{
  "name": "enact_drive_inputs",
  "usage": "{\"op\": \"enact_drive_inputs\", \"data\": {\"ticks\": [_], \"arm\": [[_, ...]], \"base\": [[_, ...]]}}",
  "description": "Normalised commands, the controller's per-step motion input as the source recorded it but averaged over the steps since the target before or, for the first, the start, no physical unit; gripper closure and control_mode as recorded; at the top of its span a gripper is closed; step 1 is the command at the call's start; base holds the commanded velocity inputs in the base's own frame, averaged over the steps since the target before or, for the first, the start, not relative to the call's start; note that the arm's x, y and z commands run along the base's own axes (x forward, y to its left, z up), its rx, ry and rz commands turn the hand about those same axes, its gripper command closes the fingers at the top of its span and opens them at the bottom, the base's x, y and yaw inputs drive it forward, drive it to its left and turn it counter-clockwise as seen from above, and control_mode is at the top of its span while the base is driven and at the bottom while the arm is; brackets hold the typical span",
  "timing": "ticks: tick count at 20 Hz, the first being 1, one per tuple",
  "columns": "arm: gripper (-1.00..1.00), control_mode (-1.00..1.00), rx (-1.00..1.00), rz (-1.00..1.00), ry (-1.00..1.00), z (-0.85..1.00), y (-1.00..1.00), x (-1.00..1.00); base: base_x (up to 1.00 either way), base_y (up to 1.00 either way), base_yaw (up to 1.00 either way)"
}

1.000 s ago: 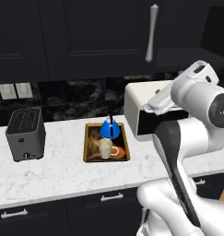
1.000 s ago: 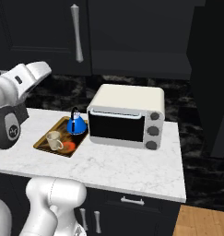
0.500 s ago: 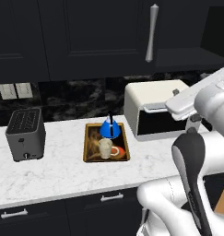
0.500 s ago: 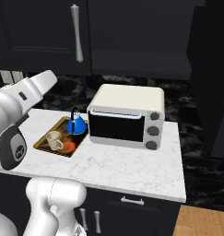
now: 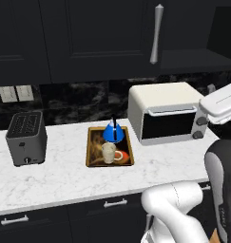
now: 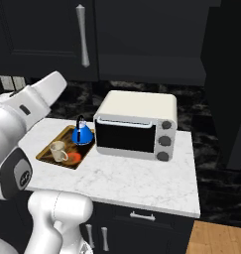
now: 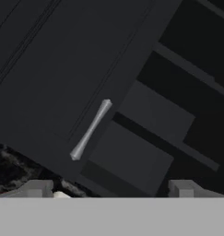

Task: Pick the kettle from the counter and place it on the tray. Then pick the mug from the cabinet and place it on the tray. Then close the cabinet doors.

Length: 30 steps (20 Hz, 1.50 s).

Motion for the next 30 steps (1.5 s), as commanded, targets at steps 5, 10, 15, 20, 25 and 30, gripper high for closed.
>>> {"op": "enact_drive_inputs", "data": {"ticks": [5,10,15,20,25,30], "arm": [[-1.00,-1.00,-0.04,0.00,-0.12,0.00,-0.33,-0.26],[-1.00,-1.00,-0.02,0.00,-0.10,0.00,-0.42,-0.25],[-1.00,-1.00,-0.02,0.00,-0.06,-0.01,-0.40,-0.22],[-1.00,-1.00,-0.01,0.00,-0.01,0.00,-0.41,-0.21],[-1.00,-1.00,0.00,0.00,0.00,0.00,-0.42,-0.16],[-1.00,-1.00,-0.02,-0.02,0.00,-0.03,-0.41,-0.13]], "base": [[0.00,0.00,0.00],[0.00,0.00,0.00],[0.00,0.00,0.00],[0.00,0.00,0.00],[0.00,0.00,0.00],[0.00,0.00,0.00]]}}
